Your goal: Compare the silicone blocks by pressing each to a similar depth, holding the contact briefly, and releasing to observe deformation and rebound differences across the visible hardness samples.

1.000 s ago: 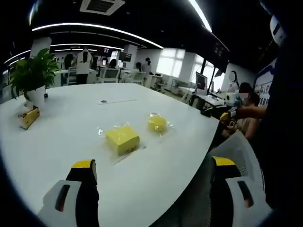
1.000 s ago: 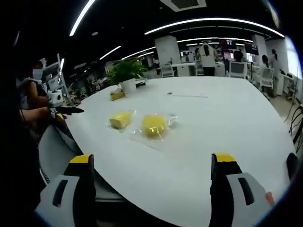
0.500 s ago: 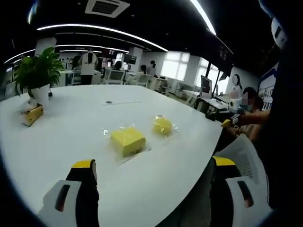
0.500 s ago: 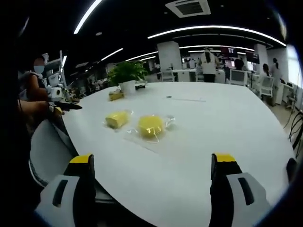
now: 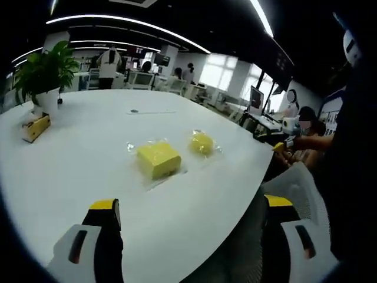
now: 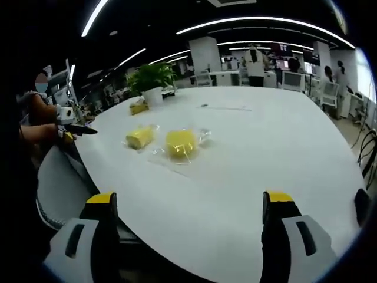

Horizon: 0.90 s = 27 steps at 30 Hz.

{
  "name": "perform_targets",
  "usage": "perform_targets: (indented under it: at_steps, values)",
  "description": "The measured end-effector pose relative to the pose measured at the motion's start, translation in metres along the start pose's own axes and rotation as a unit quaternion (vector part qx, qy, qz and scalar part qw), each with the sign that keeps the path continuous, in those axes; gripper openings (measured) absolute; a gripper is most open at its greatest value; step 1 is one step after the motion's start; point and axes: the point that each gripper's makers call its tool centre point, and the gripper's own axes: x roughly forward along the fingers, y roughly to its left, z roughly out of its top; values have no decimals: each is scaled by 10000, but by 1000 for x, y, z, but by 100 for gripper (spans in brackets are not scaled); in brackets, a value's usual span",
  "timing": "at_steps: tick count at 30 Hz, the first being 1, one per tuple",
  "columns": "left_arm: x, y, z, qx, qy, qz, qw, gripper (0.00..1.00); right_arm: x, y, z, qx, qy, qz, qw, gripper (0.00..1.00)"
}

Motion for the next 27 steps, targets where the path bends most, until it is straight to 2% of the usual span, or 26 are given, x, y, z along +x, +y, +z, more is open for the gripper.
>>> perform_targets:
  at_steps: [2,4,5,7,9,11,14,16,19,21,24,27]
  values:
    - [2,3,5,-127,-27,-5,9999,99,1,3,2,-14,-10,29,10000,96]
    - [11,4,8,-442,90,-214,9988,94,2,5,3,-26,-28,57,10000,96]
    - [12,6,10,-488,78,-208,9986,93,2,7,3,-13,-29,84,10000,96]
    - [23,16,18,-724,18,-160,9972,92,4,8,1,-6,19,100,9999,96]
    - [34,21,32,-879,-175,-233,9957,91,3,9,0,-13,44,107,9999,96]
    - [45,30,41,-951,-244,-183,9950,89,1,10,0,24,25,106,9999,96]
    - [59,53,46,-1006,-211,39,9947,83,-2,8,-1,89,38,52,9999,95]
    - [68,63,48,-1316,-227,56,9910,86,-4,7,-1,113,16,43,9999,95]
    - [80,74,53,-1514,-257,-3,9881,84,-6,5,-3,129,62,3,9999,93]
    - [86,85,55,-1891,-314,60,9814,82,-8,3,-3,177,56,-16,9998,92]
    - [92,97,58,-2021,-345,172,9786,80,-10,2,-2,303,-2,-15,9995,90]
    - [101,108,63,-2256,-461,234,9728,78,-11,1,-1,365,-38,-37,9993,89]
